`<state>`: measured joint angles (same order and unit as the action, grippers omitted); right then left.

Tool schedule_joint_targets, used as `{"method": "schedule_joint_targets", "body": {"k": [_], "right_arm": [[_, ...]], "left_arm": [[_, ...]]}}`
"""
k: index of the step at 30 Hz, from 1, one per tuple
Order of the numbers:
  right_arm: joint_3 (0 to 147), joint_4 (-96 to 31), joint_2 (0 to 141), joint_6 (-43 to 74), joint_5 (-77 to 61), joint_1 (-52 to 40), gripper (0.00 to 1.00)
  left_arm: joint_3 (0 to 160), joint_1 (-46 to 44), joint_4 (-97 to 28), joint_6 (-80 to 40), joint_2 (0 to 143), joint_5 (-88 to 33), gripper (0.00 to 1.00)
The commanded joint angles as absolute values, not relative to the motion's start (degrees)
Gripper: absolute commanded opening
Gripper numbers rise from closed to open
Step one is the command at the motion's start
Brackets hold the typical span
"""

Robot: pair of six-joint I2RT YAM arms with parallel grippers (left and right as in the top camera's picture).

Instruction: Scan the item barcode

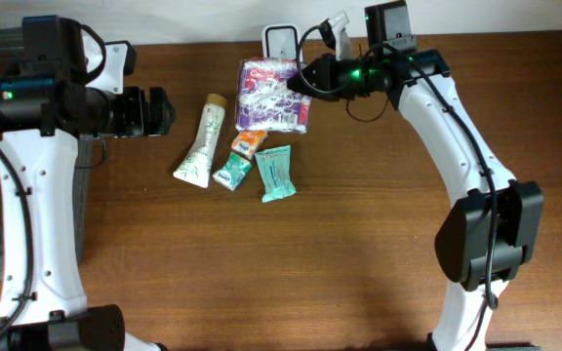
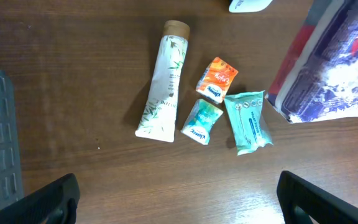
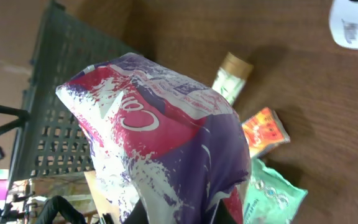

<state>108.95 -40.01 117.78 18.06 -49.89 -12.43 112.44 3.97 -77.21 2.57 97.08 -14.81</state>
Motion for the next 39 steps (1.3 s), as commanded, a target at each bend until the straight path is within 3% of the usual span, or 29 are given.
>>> {"method": "schedule_joint_targets", "body": {"k": [1,10,28,35,39], "right_arm": [[110.19,-41.74,116.60,16.75,-47.72,-12.32,0.04],[110.19,-52.18,116.60,16.78,-47.75,-12.36,0.04],[110.19,-53.60,116.60,16.75,-45.74,-12.36,0.04],[110.37,-60.55,115.94,16.49,-13.72,-12.36,0.04],[111.83,-67.64,114.45,15.25,13.56,-12.36,0.04]], "left_arm": [[112.64,3.90,-77.25,2.61,97.12,-15.42,0.99],[112.64,3.90,-77.25,2.61,97.12,-15.42,0.99],[112.64,3.90,-77.25,2.61,97.12,-15.42,0.99],[112.64,3.90,-77.25,2.61,97.12,-15.42,0.99],[112.64,3.90,-77.25,2.61,97.12,-15.42,0.99]]}}
